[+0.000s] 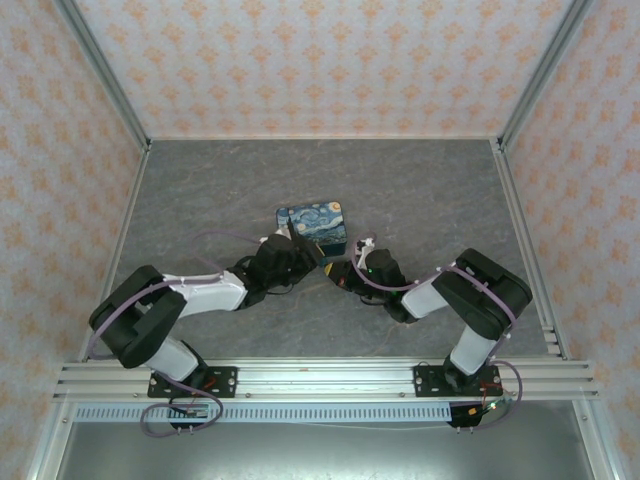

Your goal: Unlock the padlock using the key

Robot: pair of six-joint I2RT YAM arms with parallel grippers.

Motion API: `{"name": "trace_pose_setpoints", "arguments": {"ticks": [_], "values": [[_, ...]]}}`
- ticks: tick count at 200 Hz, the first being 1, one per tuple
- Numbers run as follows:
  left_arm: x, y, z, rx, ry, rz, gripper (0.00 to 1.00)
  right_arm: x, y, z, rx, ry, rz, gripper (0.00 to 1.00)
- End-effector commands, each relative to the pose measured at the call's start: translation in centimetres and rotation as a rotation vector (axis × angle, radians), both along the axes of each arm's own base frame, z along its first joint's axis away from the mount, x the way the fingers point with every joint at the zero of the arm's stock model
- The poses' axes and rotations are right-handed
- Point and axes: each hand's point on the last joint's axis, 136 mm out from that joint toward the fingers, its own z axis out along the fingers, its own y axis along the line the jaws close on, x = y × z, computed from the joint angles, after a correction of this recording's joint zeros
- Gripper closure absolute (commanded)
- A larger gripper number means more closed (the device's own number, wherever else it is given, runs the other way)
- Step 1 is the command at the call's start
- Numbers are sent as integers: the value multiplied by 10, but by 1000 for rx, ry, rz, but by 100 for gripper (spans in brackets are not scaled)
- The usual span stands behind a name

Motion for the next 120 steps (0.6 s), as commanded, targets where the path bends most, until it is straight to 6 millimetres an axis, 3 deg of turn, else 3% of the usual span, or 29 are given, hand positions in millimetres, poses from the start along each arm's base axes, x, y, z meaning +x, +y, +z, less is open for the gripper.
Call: {"name": "trace_pose_setpoints", "arguments": {"ticks": [1,73,120], "values": [[5,-6,0,-76,-7,23,51,4,11,27,86,-2,-3,100],[8,-9,-15,-98,20,72,57,5,12,28,105,31,-16,100],[11,-8,-20,-116,27,108,67,5,11,26,102,42,-22,100]]}}
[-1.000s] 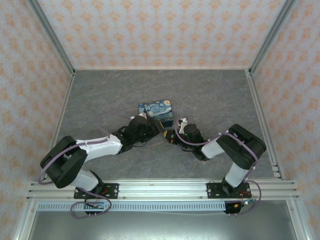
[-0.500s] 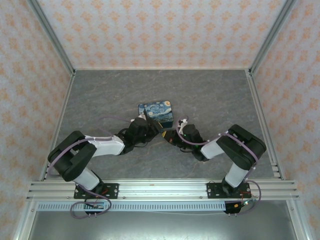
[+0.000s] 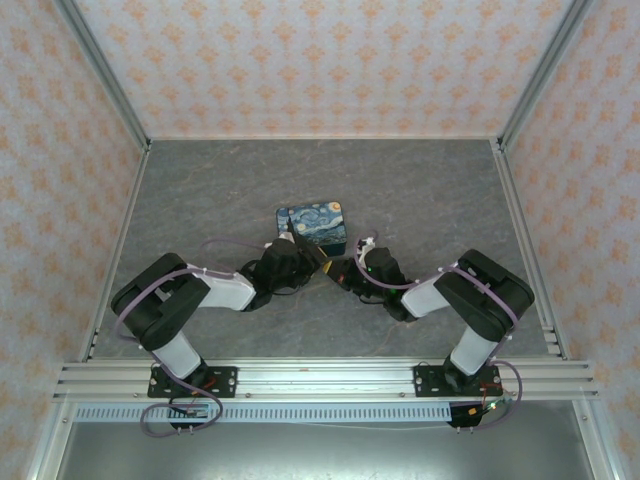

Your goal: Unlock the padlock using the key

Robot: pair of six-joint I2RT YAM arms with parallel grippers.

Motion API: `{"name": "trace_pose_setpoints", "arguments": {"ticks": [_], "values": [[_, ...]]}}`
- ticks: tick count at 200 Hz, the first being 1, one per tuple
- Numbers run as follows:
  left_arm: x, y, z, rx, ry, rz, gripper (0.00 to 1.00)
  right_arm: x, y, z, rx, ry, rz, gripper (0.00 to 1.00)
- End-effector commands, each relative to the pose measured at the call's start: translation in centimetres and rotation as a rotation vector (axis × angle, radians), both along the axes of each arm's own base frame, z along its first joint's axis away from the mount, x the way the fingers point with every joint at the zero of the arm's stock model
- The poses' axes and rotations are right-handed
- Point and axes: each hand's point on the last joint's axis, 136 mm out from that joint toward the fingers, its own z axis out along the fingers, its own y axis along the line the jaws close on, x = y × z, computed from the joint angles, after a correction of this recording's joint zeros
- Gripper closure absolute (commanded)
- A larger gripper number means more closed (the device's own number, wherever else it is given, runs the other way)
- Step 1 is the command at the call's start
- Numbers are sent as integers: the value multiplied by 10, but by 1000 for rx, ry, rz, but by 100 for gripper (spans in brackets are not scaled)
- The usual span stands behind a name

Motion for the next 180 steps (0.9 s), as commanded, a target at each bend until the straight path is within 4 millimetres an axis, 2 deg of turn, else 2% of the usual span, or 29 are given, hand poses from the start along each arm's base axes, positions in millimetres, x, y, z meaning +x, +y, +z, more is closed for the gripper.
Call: {"name": "trace_pose_setpoints", "arguments": {"ticks": [1,36,67,83,92,106,140,180], "values": [[3,4,-3,-10,-2,51,67,5,7,21,46,-35,2,100],[3,8,-6,4,2,73,75,4,7,22,55,-30,0,100],[3,8,-5,2,-1,74,87,5,4,27,53,-48,-16,98],[2,7,-5,4,1,70,93,6,0,27,26,-66,-23,92],[2,6,-4,2,0,69,96,6,-2,25,6,-71,-25,83],[2,6,-3,-1,0,67,100,6,-5,25,-20,-88,-25,75],[0,6,2,-1,-3,66,100,3,-15,22,-119,-123,-17,63],[-3,9,11,15,9,63,100,-5,-43,19,-356,-227,25,53]]}}
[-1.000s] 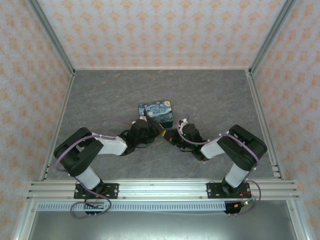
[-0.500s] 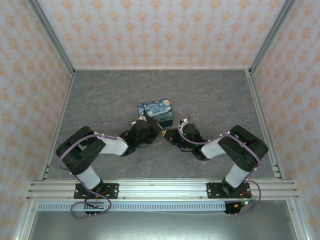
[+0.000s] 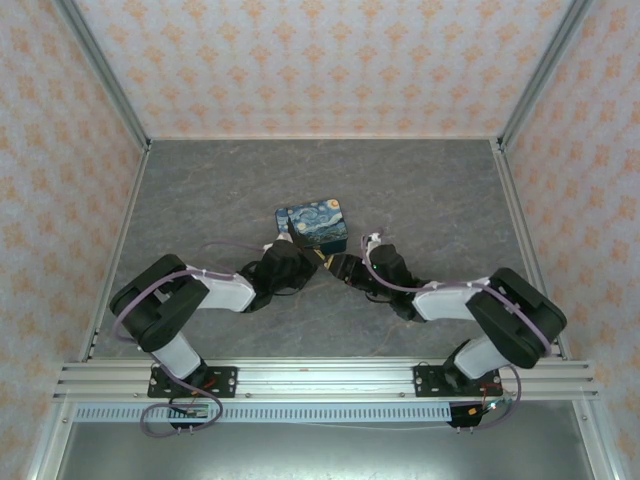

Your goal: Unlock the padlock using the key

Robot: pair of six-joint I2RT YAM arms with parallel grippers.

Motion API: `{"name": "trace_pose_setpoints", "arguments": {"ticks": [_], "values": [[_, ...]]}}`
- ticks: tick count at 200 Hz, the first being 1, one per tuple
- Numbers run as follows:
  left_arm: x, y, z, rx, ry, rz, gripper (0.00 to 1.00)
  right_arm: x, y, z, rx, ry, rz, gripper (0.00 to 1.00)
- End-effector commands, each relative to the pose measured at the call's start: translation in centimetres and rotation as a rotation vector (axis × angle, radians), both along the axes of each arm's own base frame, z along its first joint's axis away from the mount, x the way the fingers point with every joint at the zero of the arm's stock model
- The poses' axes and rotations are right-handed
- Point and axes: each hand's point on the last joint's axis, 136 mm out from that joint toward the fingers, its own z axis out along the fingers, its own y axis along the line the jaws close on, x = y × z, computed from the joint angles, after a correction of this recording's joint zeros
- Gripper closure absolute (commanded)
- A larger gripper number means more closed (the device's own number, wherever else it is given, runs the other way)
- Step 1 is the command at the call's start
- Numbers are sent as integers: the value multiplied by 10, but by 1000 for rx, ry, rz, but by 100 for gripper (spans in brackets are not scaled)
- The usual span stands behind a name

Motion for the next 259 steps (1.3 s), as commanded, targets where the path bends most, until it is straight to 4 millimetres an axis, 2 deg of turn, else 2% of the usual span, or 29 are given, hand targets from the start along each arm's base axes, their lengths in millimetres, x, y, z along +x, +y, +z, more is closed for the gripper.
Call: {"name": "trace_pose_setpoints", "arguments": {"ticks": [1,47,52,110,136,175,259], "values": [[-2,6,9,22,1,23,100,-3,-21,-5,-212,-92,25,53],[-4,9,21,43,11,21,100,-5,-48,16,-465,-304,102,46],[-4,9,22,46,10,20,100,-5,-49,28,-469,-349,108,46],[-4,7,23,42,29,20,100,-4,-69,78,-657,-681,149,40],[-3,6,23,48,49,26,100,-10,-73,91,-740,-839,205,34],[-4,5,23,41,75,31,100,-20,-75,91,-860,-1020,311,24],[-5,4,24,32,100,38,100,-28,-73,70,-924,-1126,396,22]]}}
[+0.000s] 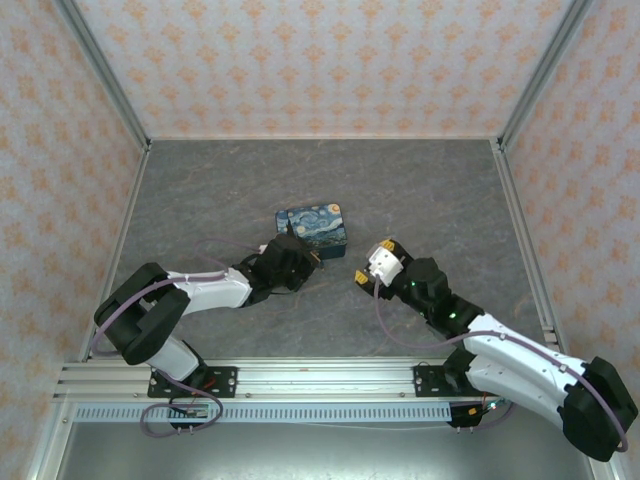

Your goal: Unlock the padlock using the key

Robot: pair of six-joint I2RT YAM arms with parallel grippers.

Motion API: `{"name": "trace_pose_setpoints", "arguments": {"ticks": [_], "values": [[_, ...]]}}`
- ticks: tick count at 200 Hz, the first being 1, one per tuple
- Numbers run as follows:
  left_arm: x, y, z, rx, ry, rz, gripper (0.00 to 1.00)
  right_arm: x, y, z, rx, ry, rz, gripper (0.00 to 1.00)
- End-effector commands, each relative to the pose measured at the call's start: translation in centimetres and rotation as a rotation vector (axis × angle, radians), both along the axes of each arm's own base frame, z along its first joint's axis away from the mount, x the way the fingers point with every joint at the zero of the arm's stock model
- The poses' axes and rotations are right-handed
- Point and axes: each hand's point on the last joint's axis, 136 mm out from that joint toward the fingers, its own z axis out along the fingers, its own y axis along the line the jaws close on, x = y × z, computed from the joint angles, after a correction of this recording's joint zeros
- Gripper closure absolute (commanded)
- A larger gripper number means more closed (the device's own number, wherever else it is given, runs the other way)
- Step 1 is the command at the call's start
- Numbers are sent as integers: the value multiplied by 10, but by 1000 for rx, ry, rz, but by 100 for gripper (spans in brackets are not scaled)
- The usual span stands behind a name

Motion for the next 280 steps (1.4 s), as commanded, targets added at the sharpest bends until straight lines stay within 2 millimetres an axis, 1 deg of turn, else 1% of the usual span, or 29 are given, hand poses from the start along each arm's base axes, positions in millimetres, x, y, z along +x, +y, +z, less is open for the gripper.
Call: {"name": "trace_pose_setpoints", "arguments": {"ticks": [1,21,51,72,92,108,118,122,136,173,187,209,245,280], "values": [[6,-5,21,-32,-29,17,100,-2,5,2,-17,-71,46,22],[6,-5,20,-36,-26,21,100,-4,7,-5,-48,-86,62,21],[7,-6,23,-44,-26,25,100,-7,16,-21,-146,-132,94,21],[6,-5,24,-44,-25,25,100,-1,21,-30,-189,-147,94,21],[6,-5,25,-47,-26,24,100,4,28,-33,-204,-159,105,22],[5,-6,25,-51,-26,24,100,8,35,-38,-207,-160,111,25],[5,-6,25,-53,-25,25,100,10,40,-36,-194,-175,115,26],[5,-6,26,-55,-25,24,100,11,43,-42,-205,-165,119,27],[6,-7,27,-60,-26,23,100,12,53,-47,-219,-169,128,28],[6,-8,29,-65,-26,21,100,17,81,-52,-177,-193,137,32],[5,-8,29,-67,-24,20,100,20,88,-54,-150,-192,135,32],[5,-8,28,-67,-22,17,100,26,94,-53,-123,-195,123,36],[5,-9,29,-70,-24,16,100,26,105,-58,-108,-154,151,47],[5,-9,29,-71,-23,17,100,28,107,-64,-111,-136,147,57]]}}
